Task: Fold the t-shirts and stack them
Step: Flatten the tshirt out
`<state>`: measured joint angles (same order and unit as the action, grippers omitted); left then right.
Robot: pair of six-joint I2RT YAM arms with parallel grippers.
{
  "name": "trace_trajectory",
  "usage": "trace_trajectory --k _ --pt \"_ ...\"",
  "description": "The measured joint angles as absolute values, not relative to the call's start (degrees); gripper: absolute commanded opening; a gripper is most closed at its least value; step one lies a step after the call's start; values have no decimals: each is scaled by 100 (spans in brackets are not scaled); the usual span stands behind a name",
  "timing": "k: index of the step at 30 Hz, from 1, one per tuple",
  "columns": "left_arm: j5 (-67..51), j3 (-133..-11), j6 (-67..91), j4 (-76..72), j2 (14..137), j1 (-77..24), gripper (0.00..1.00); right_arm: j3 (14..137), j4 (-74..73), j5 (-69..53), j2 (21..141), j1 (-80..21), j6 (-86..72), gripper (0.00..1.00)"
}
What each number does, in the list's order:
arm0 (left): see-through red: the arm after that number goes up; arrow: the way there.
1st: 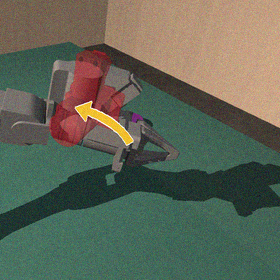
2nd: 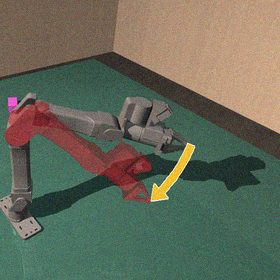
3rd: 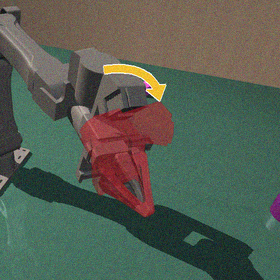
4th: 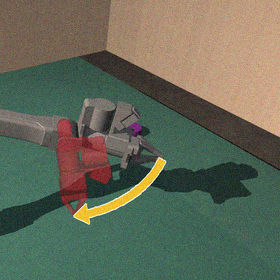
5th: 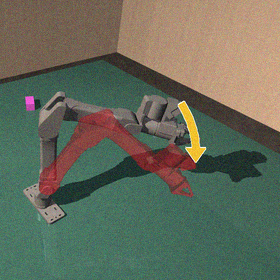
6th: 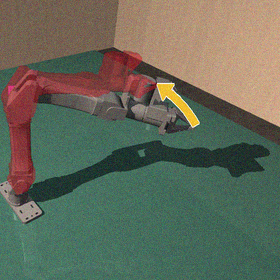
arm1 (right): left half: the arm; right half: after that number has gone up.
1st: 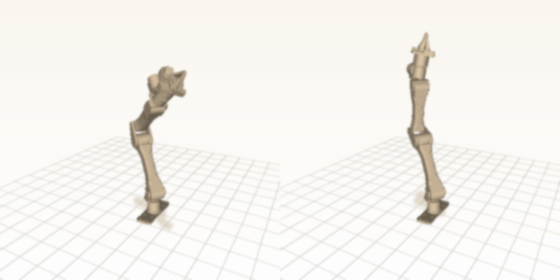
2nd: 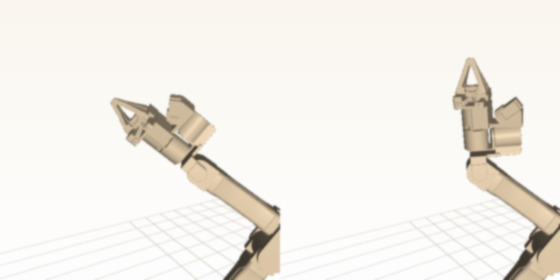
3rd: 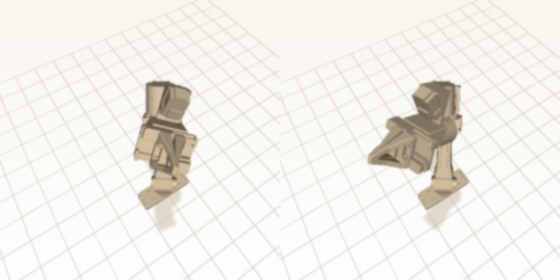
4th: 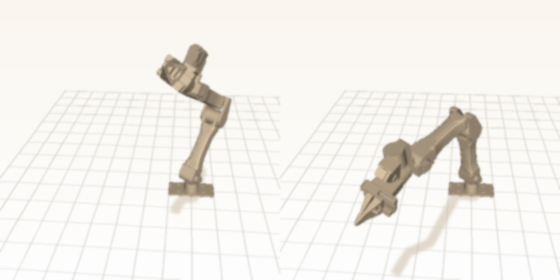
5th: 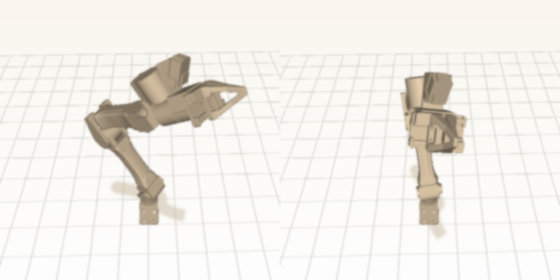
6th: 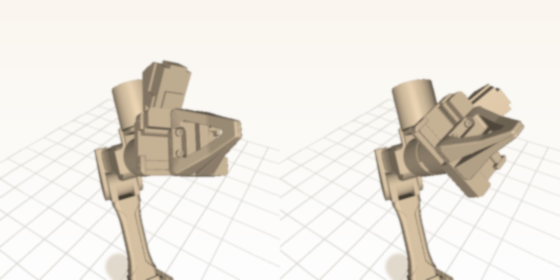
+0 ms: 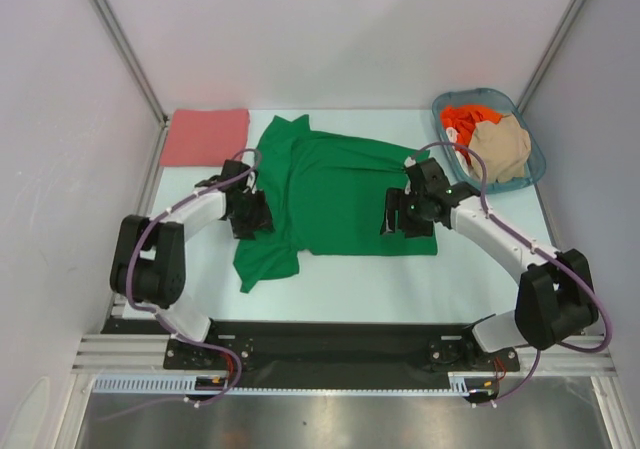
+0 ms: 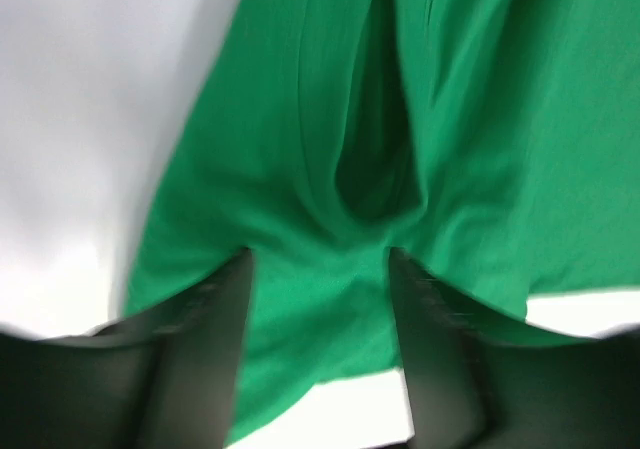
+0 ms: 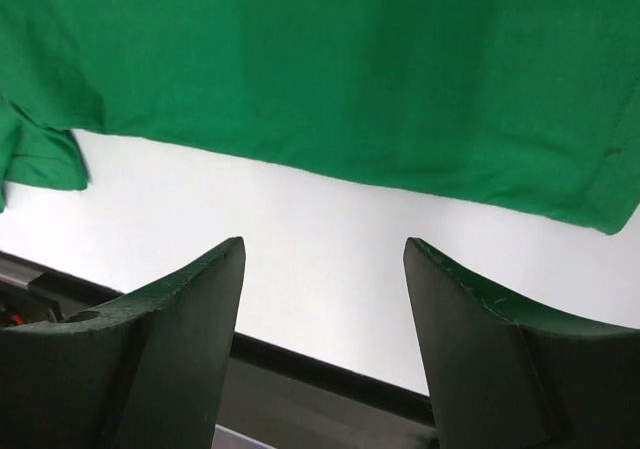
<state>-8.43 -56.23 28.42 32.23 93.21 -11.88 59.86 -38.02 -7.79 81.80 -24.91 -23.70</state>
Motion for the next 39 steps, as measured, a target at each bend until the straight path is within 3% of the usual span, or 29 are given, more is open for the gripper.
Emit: trace_trajectory --k 5,7,8,11,19,26,27,28,33,36,39 --pt "-591 -6062 2757 3094 9765 -1188 54 5830 -3809 -869 7985 -2451 -2440 71" --pt "-552 -6217 2735 3089 9909 -1190 47 5752 -3813 -913 7933 -2427 -2451 71" --pt "-534 -6289 2731 3076 9996 -1194 32 5717 -3813 -947 7918 -2399 -2460 71" --pt "-471 -6351 2650 3057 10149 -1208 0 5658 -3817 -993 7915 -2314 -2471 71" --pt "32 -6698 2469 3350 9977 -1214 0 5625 -3830 -1076 7913 -2178 -2469 72" --pt "609 -8281 2126 3601 9926 -1214 3 5564 -3876 -1107 7856 -2171 -2477 71" --pt "711 -8530 2056 3618 9988 -1214 13 5564 -3898 -1107 7843 -2171 -2477 71" --pt "779 -8713 2005 3610 10040 -1214 43 5564 -3916 -1105 7830 -2171 -2477 71" --pt "1227 -9544 1726 3715 10615 -1208 62 5564 -4001 -1105 7771 -2161 -2475 72" --pt "1389 -9345 1715 3894 10538 -1197 58 5564 -4049 -1111 7697 -2163 -2480 72" --pt "1433 -8648 1868 4014 9920 -1151 38 5561 -4066 -1129 7599 -2163 -2491 71"
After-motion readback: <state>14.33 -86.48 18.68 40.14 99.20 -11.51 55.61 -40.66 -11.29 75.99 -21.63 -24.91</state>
